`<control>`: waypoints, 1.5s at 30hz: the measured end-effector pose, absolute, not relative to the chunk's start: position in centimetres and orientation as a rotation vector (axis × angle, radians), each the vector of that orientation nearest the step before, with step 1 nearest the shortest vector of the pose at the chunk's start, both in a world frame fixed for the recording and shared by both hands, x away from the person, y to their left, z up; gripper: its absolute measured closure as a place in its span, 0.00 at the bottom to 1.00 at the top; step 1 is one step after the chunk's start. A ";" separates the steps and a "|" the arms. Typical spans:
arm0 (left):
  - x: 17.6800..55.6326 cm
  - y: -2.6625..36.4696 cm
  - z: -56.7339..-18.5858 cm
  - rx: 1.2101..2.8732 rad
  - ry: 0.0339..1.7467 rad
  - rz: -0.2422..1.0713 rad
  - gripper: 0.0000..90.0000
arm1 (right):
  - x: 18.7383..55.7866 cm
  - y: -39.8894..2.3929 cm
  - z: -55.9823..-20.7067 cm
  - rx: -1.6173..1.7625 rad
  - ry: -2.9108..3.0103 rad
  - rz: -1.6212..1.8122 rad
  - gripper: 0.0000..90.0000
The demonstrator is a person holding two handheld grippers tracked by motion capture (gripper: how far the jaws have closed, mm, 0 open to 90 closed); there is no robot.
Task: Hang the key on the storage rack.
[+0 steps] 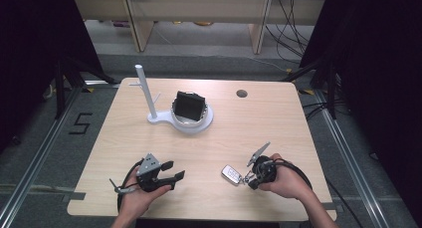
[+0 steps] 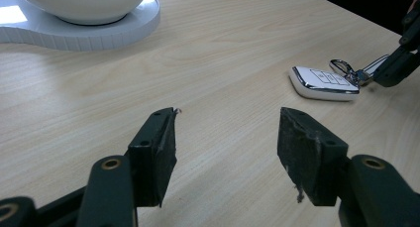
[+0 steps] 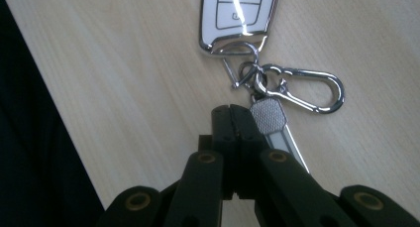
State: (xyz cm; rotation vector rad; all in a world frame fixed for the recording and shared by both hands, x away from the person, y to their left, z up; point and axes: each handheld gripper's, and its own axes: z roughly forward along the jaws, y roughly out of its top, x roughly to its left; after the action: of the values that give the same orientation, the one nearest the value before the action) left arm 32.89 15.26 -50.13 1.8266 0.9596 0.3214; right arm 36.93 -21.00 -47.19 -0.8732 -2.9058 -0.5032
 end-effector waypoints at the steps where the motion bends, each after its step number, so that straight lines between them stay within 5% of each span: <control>1: 32.9 15.2 -50.1 1.827 0.959 0.320 0.44 | 36.9 -21.0 -47.2 -0.873 -2.906 -0.503 1.00; 33: 32.8 14.8 -50.7 1.827 0.965 0.290 0.43 | 40.0 -20.9 -47.7 -1.047 -2.896 -0.495 1.00; 45: 32.7 14.8 -50.8 1.828 0.964 0.291 0.43 | 43.4 -24.2 -45.7 -1.133 -2.929 -0.473 0.80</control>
State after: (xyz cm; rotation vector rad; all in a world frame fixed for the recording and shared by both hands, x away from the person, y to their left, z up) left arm 32.71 14.78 -50.75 1.8279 0.9644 0.2912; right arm 43.36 -24.23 -45.69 -1.1332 -2.9290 -0.4731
